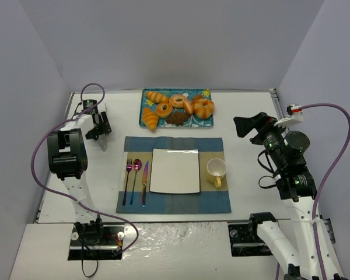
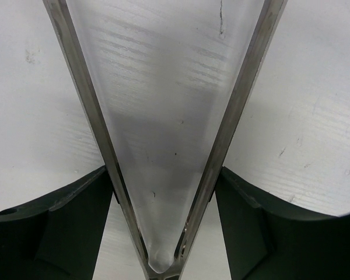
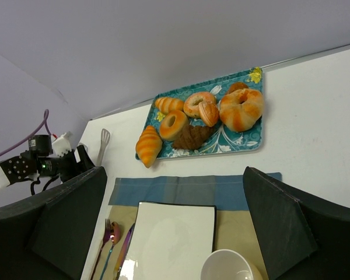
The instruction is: Place the bread
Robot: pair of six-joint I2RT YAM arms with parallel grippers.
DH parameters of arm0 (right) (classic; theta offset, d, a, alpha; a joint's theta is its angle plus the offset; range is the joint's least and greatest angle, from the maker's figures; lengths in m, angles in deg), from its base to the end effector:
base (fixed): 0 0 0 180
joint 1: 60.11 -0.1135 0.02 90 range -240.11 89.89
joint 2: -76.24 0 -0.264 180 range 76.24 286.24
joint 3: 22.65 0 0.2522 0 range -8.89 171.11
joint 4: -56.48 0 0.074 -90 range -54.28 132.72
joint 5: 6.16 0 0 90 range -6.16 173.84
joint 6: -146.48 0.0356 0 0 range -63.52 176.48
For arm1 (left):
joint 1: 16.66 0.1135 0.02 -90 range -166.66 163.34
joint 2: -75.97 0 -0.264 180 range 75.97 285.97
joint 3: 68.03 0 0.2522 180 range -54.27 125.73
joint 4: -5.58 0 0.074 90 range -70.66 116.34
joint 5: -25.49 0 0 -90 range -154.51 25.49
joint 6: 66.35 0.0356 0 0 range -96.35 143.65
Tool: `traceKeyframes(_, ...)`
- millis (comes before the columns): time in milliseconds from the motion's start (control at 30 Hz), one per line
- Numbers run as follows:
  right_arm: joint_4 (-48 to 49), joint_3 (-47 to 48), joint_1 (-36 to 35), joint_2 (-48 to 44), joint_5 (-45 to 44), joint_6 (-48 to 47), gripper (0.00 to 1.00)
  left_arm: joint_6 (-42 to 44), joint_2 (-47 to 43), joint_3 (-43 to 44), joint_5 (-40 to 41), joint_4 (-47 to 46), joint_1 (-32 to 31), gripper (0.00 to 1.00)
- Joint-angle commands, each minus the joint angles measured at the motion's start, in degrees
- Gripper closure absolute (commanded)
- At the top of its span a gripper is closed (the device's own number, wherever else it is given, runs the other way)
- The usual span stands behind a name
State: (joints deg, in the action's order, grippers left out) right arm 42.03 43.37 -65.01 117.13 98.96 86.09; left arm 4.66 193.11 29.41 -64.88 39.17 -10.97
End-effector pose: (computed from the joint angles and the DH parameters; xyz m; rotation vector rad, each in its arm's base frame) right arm 0.1539 0.0225 0.4135 0.0810 1.4228 0.6818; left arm 0.4412 0.0437 0.1756 -0.5325 2.4466 -0.1042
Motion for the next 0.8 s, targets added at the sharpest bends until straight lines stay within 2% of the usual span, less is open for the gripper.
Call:
traceKeyframes(0, 4.14, 0.63, 0.25, 0.14, 1.32, 0.17, 0.00, -1.98, -2.46, -0.97, -3.79, -1.52, 0.11, 0.37)
traceKeyframes(267, 4.20, 0.78, 0.20, -0.10, 1.71, 0.84, 0.00, -3.16, -6.68, -1.19, -4.51, -1.47, -0.20, 0.42)
traceKeyframes(767, 4.20, -0.61, 0.19, -1.65, 2.31, 2.14, 0.00, -3.68, -14.19, -1.91, -0.35, 1.70, -2.75, 0.48)
